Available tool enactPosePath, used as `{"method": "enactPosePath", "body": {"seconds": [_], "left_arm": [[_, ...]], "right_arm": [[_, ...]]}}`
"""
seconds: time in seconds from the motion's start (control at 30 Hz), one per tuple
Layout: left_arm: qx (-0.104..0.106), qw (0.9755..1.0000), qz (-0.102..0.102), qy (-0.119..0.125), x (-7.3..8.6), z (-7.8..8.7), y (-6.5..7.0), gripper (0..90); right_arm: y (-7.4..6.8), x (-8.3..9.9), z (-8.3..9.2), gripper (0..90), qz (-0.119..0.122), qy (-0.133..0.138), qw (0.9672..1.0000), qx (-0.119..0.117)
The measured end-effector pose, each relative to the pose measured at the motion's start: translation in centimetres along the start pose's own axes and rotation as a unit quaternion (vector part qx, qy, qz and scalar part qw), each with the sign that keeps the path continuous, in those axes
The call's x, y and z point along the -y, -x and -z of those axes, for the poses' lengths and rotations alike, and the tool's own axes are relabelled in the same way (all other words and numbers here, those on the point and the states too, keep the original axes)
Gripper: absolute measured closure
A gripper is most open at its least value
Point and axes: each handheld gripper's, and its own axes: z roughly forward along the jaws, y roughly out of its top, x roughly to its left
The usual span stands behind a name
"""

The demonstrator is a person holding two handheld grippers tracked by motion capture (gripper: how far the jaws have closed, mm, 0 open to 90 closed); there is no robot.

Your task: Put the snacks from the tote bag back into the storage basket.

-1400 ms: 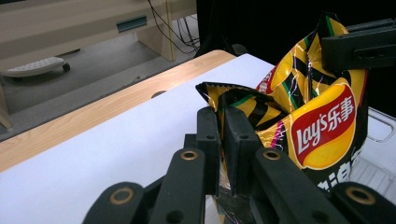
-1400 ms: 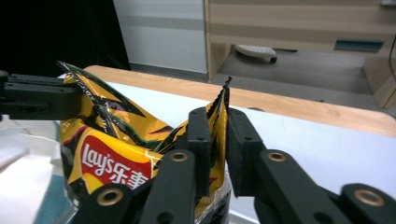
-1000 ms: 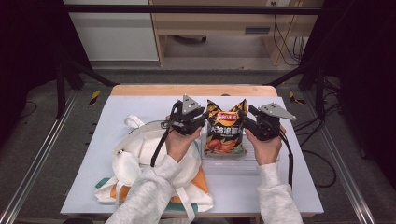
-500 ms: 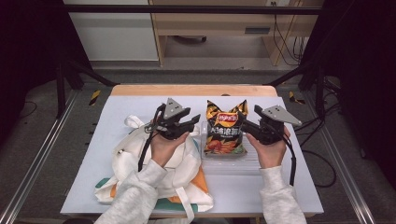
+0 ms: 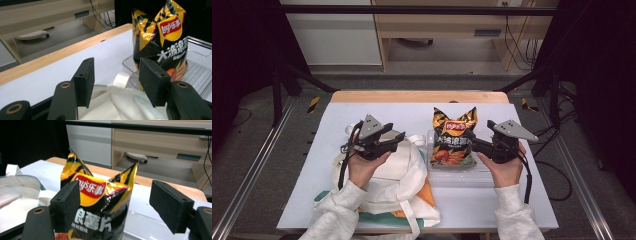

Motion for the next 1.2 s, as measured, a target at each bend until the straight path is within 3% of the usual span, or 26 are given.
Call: {"method": "enactPosePath", "body": {"seconds": [0.3, 0.7, 1.2], "left_arm": [[-0.020, 0.9996, 0.004, -0.017, 2.9, 2.5, -1.9, 43.4], [-0.048, 0.9979, 0.025, -0.035, 6.4, 4.7, -4.4, 39.9], [-0.078, 0.9952, 0.054, -0.024, 9.8, 8.2, -6.5, 34.5]], "right_arm": [[0.7, 1.4, 1.0, 21.0, 0.005, -0.017, 0.9998, 0.006], [1.6, 3.4, 2.4, 16.9, 0.013, -0.037, 0.9992, 0.012], [2.9, 5.9, 2.9, 14.2, 0.013, -0.068, 0.9973, 0.024]]}}
